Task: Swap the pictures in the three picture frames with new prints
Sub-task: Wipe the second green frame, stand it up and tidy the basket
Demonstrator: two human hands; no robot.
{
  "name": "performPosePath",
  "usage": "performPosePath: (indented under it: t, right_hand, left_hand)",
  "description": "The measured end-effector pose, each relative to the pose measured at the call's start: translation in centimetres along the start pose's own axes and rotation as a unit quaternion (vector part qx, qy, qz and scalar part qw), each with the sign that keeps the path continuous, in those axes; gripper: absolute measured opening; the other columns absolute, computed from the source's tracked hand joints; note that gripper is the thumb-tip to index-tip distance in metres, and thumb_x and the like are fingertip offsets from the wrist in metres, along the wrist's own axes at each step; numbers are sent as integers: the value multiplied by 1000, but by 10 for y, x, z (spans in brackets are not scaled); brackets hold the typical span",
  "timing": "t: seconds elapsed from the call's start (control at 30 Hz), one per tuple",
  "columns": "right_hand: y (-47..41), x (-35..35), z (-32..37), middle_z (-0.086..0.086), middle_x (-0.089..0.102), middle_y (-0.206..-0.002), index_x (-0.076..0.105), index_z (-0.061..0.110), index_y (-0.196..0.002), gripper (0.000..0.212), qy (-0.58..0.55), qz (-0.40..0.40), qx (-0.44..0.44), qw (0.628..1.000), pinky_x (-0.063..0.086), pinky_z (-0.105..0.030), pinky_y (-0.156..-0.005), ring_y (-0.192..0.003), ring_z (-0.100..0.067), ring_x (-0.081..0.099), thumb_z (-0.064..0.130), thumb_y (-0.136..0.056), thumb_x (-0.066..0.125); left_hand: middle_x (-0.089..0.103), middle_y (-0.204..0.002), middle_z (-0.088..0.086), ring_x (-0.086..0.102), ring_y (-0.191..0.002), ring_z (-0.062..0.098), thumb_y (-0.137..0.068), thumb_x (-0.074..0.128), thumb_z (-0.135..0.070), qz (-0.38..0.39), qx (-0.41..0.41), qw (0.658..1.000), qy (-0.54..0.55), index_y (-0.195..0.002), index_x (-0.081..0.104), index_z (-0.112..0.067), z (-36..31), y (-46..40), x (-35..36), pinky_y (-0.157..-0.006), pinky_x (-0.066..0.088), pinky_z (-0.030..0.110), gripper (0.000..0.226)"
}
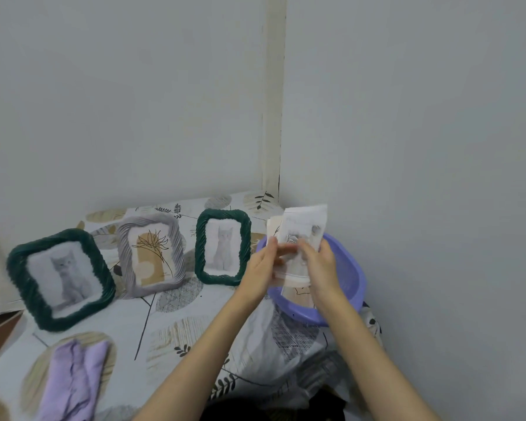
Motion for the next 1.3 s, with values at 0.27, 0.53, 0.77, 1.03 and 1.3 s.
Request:
performPosePath:
  t: [0.27, 0.53, 0.77, 1.03, 1.3]
  right_hand:
    - [-29, -24, -16, -14, 66, -98, 61, 6, -102, 25, 28, 36, 75, 996, 52, -43, -80, -90, -30, 63, -4, -85, 45]
    - [-61, -35, -4, -4, 57, -74, 53, 11, -74, 25, 259, 35, 47, 964, 43, -17, -54, -70, -21, 53, -8, -81, 39]
    - [-80, -50, -38, -17, 51, -131, 41, 1, -129, 42, 505, 62, 71, 858, 40, -29, -87, -120, -31, 48, 0, -87, 43]
    - [-80, -44, -73, -22, 58, -88, 47, 0, -102, 16, 547, 124, 182, 807, 48, -36, -59, -91, -37, 62, 4, -90, 37]
    - [-90, -50, -62, -19, 50, -126, 40, -1, -128, 40, 460, 65, 133, 876, 44, -35, -87, -112, -32, 53, 4, -89, 42]
  left_hand:
    - [53, -126, 7, 55, -107, 22, -82, 60, -8, -72, -99, 992, 19, -130, 40, -15, 25, -28, 5, -95, 47, 38, 53]
    - [61, -107, 7, 54, -101, 24, -84, 40, 9, 1, -152, 988, -31, -104, 53, -13, 37, -57, 43, -92, 46, 40, 32]
    - [51, -86, 12, 51, -77, 26, -87, 44, 6, 82, -261, 928, -253, -109, 47, -1, 85, -76, 50, -60, 37, 31, 23]
    - [34, -66, 5, 36, -60, 19, -92, 41, -3, 190, -281, 859, -383, -81, 46, -8, 107, -68, 64, -48, 27, 24, 13]
    - [32, -64, 5, 30, -55, 15, -93, 38, -3, 184, -275, 875, -354, -62, 31, -14, 100, -68, 63, -53, 28, 25, 33]
Point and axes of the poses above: each hand's wrist, its own y-axis away from the middle knuckle, its own x-axis out of the palm, z = x × y, the point moved 8 cm from there along -y, towards the middle knuckle
